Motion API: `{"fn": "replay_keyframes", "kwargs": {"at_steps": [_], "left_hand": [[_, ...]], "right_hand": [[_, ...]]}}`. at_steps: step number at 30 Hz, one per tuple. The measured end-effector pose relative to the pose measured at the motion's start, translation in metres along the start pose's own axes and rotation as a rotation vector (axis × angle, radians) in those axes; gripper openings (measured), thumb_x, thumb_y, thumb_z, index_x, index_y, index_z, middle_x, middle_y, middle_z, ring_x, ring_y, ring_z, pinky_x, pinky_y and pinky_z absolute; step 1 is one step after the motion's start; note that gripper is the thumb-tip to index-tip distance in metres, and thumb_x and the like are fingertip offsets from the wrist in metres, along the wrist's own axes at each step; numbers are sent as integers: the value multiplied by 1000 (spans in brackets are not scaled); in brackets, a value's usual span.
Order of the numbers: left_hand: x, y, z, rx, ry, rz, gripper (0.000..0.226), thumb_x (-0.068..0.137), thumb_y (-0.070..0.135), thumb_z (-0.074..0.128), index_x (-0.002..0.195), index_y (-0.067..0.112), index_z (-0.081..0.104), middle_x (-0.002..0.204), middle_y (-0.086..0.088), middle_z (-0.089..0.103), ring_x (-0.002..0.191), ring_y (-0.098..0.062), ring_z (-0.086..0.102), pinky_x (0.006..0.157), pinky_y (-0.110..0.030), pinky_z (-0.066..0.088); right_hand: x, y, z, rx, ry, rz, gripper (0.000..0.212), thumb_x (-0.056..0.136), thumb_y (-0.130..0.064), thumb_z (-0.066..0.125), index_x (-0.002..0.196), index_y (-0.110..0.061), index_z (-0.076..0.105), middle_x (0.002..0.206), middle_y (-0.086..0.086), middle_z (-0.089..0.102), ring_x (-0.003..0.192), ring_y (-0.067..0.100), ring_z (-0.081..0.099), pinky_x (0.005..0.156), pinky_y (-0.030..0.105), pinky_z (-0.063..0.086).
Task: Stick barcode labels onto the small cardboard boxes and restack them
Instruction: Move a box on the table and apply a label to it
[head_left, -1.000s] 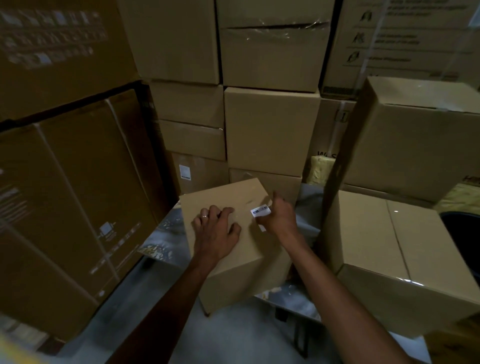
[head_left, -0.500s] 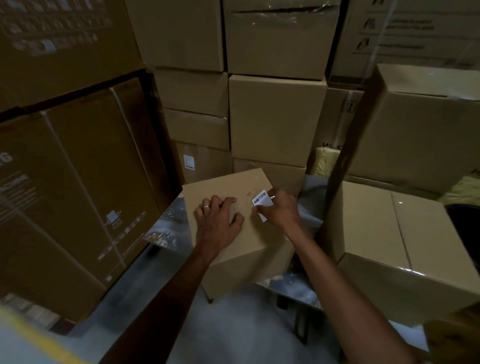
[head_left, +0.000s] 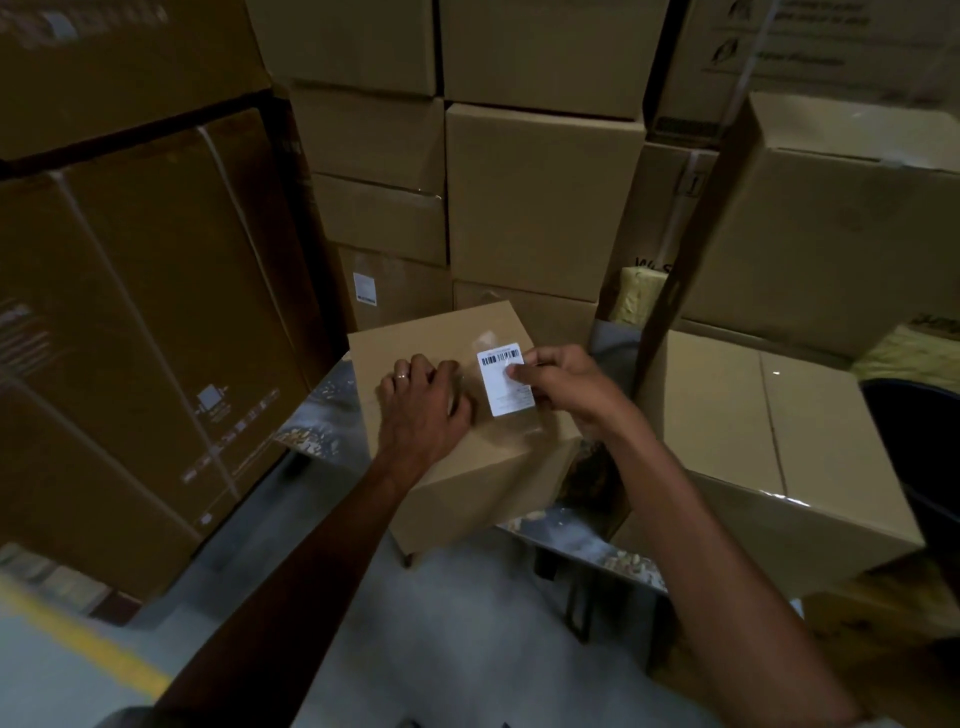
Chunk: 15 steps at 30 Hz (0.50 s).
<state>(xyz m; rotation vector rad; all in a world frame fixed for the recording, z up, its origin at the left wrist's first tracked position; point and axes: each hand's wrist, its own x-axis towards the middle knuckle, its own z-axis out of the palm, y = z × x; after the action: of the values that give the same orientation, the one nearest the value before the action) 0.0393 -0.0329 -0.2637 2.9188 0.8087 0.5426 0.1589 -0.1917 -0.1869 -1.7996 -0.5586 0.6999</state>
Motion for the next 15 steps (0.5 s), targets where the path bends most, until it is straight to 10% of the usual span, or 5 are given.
{"fn": "replay_keyframes", "kwargs": {"at_steps": [11, 15], "left_hand": [[-8, 45, 13, 70, -97, 1, 76, 86, 61, 29, 128, 6, 60, 121, -24, 54, 106, -40, 51, 94, -53, 36], [-7, 49, 7, 73, -164, 5, 81, 90, 61, 15, 154, 18, 40, 153, -14, 39, 133, -39, 38, 109, -54, 27]], "right_hand": [[-30, 8, -62, 207, 51, 38, 8, 95, -13, 68, 92, -14, 75, 84, 2, 77, 72, 8, 72, 61, 21, 55], [-45, 15, -98, 169, 137, 13, 8, 94, -20, 70, 97, -17, 77, 92, 2, 79, 83, 11, 74, 71, 24, 57]]}}
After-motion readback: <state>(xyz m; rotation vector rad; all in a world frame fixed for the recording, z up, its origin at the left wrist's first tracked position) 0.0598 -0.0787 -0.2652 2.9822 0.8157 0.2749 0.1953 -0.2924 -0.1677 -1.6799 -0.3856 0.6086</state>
